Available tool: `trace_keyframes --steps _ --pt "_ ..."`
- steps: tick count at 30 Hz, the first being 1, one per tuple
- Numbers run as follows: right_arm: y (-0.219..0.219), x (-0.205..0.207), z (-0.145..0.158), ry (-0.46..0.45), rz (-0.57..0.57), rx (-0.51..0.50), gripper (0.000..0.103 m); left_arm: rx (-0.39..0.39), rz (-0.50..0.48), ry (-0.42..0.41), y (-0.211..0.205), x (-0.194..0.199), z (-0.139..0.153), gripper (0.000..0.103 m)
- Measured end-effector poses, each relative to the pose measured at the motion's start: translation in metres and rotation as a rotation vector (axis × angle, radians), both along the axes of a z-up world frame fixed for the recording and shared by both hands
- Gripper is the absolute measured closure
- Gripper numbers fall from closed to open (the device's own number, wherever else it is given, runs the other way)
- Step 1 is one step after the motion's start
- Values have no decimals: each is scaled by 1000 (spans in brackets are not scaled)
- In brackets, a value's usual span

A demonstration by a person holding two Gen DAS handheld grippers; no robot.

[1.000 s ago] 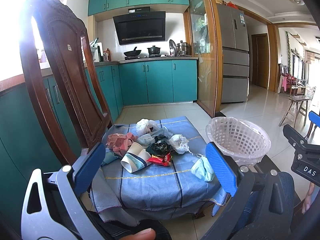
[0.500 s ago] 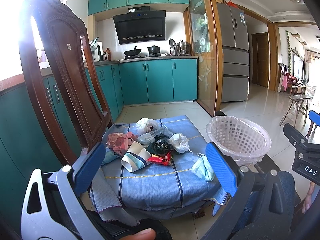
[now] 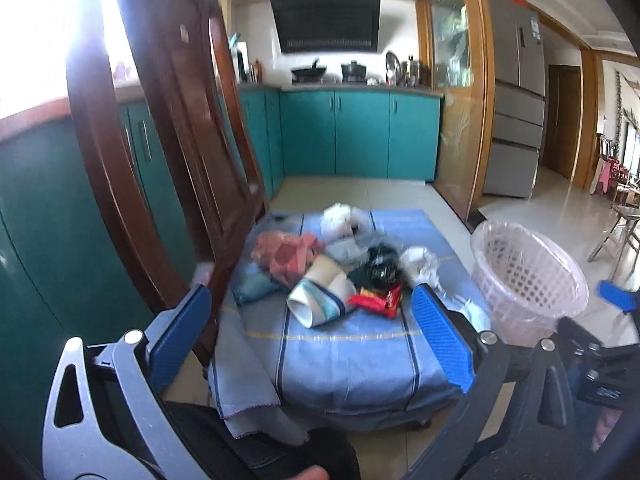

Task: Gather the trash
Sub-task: 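Grasp the blue face mask with the right tool while the left tool grasps the white paper cup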

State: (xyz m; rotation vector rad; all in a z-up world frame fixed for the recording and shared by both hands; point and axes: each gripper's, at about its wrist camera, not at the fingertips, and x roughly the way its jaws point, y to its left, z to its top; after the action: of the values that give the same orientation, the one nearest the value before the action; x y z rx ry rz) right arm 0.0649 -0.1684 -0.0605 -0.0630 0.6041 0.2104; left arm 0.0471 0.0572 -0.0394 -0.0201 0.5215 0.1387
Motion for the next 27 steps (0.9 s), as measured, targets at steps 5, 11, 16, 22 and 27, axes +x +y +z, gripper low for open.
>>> trace_keyframes --steps 5,11,16,22,27 --pt "28 57 -40 150 67 -5 24 -85 0 108 19 26 -28 16" --pt "52 95 -91 273 88 -100 25 -82 -18 193 21 66 -58 14" --pt "54 103 -109 312 155 -53 59 -103 -31 251 28 128 -84 13" --pt "54 101 -112 274 204 -69 63 -189 -28 332 50 181 -110 15" --pt "50 103 -116 264 223 -60 63 -165 -71 388 52 195 -122 50"
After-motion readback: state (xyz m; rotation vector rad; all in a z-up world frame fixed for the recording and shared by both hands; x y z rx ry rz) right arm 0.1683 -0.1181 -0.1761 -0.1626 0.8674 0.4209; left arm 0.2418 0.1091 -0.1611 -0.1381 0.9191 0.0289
